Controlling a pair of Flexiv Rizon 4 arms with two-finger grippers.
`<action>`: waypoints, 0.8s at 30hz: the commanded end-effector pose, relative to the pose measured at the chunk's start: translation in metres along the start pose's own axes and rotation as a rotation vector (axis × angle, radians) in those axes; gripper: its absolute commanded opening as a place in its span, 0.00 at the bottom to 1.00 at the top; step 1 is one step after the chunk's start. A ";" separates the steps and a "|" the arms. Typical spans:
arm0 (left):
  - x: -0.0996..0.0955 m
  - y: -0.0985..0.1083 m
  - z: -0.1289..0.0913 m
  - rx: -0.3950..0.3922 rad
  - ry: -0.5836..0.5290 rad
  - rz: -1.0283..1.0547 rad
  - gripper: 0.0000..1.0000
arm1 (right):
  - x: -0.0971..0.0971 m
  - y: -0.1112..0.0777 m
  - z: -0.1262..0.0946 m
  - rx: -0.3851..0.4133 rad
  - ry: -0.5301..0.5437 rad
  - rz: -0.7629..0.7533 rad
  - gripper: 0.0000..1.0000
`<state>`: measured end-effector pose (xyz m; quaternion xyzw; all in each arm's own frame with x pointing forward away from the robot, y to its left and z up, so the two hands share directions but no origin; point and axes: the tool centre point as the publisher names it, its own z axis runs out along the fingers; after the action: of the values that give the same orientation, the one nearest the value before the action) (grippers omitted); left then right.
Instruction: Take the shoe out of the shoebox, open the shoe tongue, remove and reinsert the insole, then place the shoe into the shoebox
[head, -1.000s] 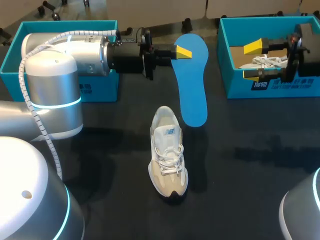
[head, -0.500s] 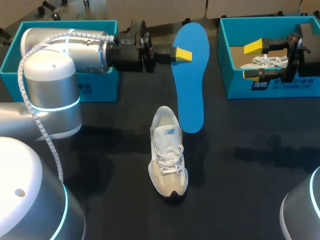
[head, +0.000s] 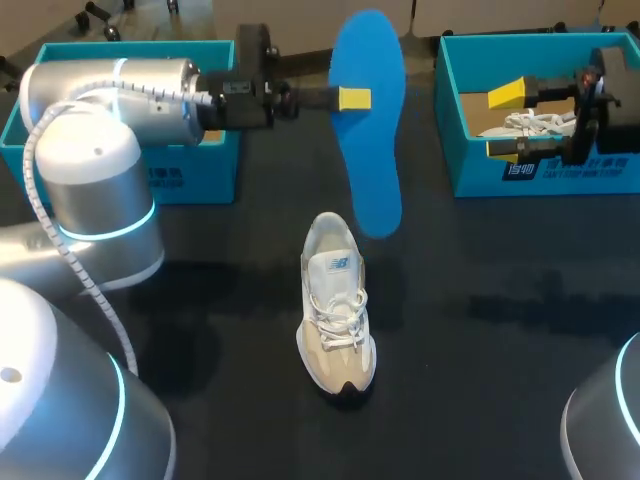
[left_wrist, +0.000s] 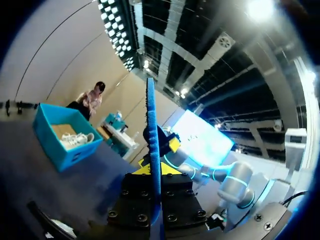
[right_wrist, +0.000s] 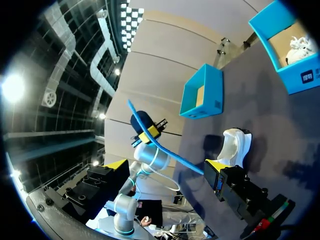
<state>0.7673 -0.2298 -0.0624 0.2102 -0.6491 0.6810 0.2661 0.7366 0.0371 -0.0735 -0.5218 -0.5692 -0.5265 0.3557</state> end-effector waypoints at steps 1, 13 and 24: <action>-0.003 -0.002 -0.002 -0.002 0.024 0.140 0.00 | 0.000 0.001 0.002 0.000 -0.003 0.001 1.00; 0.000 -0.004 -0.004 0.044 0.063 0.561 0.00 | 0.000 0.001 0.002 0.000 -0.003 0.001 1.00; -0.002 -0.009 -0.009 0.032 0.040 1.033 0.00 | 0.000 0.001 0.002 0.000 -0.003 0.001 1.00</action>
<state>0.7740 -0.2218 -0.0569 -0.0818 -0.6560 0.7502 -0.0165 0.7366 0.0371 -0.0728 -0.5225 -0.5694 -0.5258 0.3554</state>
